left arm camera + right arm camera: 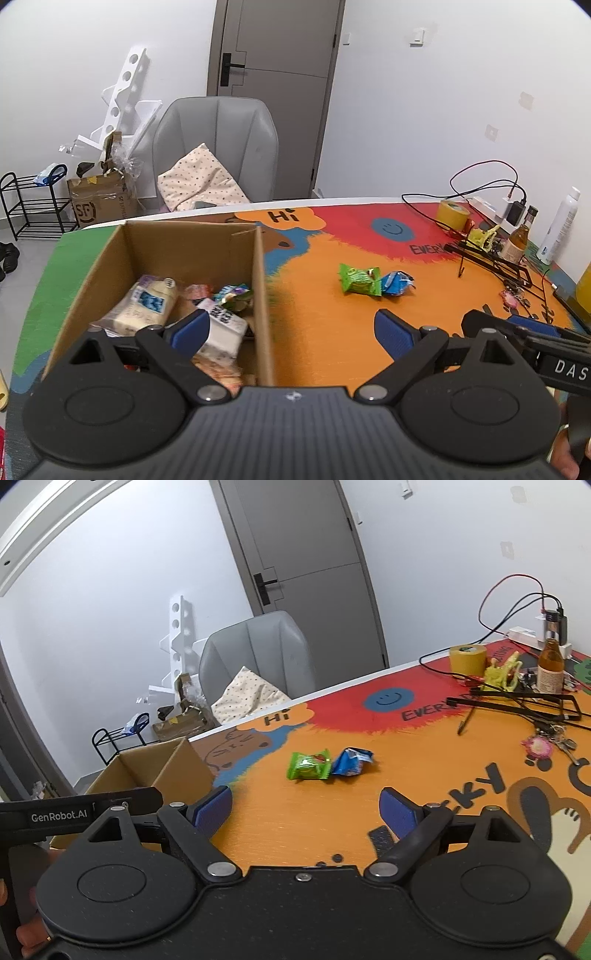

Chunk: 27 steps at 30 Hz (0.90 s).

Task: Organize snacks
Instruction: 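Move both open grippers back toward the green candy and blue wrapper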

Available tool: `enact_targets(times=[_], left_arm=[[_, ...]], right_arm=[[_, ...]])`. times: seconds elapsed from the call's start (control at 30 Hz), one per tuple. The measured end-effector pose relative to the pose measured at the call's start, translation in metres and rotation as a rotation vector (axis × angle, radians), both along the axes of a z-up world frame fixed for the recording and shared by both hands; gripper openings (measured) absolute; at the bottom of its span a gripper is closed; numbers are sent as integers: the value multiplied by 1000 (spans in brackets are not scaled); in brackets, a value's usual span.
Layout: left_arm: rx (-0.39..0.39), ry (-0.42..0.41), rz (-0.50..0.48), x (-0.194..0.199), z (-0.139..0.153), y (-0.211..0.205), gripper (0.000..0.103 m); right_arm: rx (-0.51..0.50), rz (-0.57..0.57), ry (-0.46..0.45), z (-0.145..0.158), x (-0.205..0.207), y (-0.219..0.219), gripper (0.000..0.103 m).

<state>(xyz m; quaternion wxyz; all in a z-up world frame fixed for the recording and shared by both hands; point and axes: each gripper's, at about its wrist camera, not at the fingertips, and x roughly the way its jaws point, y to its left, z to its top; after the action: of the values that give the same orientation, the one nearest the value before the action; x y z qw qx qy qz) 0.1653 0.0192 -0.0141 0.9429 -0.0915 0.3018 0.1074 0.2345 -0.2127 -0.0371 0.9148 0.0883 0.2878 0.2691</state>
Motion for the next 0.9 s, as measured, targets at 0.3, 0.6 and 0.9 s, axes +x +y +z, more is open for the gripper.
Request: enact_targets(times=[0.3,0.6,0.9], left_arm=[[16,11,-27,15,-2,-25,95],[12,20,-42,39,-8,-44,95],[22,22,-43,74,-13,-57,95]], right_arm=[[18,-28,20,-10,14,-26,88],[40,-44,36,-19,35,-41,87],[53,-29,58,-29,62,-39,81]])
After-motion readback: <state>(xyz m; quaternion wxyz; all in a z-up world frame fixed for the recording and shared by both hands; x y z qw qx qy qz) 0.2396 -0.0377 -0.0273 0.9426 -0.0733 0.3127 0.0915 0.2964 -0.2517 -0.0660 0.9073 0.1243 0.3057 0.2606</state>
